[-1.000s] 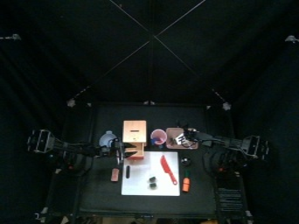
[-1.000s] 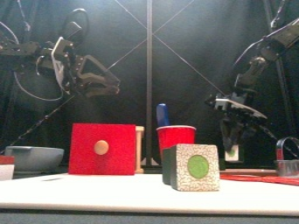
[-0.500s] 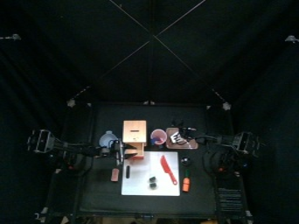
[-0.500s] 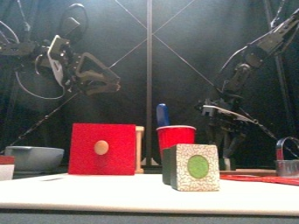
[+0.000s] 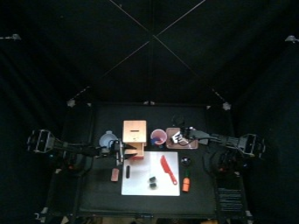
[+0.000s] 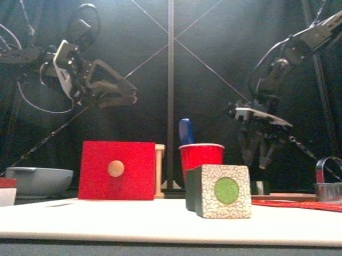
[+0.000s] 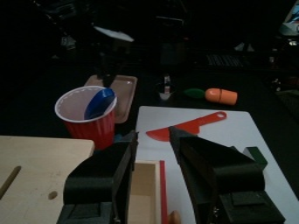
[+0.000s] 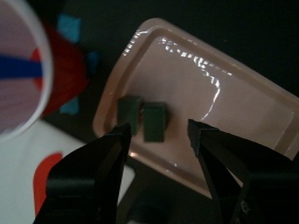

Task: Place sushi on board then cut the sushi with the knife then place the pieces on the plate
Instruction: Place the 4 sushi pieces on the plate

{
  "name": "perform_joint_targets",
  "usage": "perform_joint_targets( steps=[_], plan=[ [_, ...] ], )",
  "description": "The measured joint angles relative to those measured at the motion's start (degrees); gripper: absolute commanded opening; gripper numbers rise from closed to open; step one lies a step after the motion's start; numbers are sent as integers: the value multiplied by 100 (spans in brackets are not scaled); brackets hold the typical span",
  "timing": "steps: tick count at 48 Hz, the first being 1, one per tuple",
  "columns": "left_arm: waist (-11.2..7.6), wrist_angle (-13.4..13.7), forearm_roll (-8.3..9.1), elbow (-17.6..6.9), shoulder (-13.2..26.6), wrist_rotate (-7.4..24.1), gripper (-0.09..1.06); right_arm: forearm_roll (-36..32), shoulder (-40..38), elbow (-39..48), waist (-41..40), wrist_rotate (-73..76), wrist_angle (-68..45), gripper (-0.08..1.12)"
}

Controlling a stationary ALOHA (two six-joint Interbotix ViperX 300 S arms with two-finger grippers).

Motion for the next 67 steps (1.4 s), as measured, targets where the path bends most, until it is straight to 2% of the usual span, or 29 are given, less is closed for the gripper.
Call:
perform_joint_targets(
  steps=[10, 17, 21, 32, 42, 55, 67],
  plan=[
    [0, 0, -9, -123, 0, -26, 76, -35, -202, -132, 2215, -729, 114, 88],
    [9, 0, -53, -220, 0, -18, 76, 193, 290, -545, 3146, -958, 114, 88],
    [18, 0, -123, -229, 0, -18, 76, 202, 624, -817, 3401, -1028, 114, 88],
    [26, 0, -431, -229, 26, -26, 76, 220, 1468, -1617, 3665, -1986, 123, 88],
    [26, 0, -580, -176, 44, -26, 76, 281, 1960, -2092, 3639, -2769, 105, 88],
    [26, 0, -633, -167, 53, -18, 76, 624, 2610, -2505, 3560, -3516, 132, 88],
    [26, 0, -765, -141, 62, -26, 76, 826, 2786, -2584, 3507, -3832, 105, 87]
  ],
)
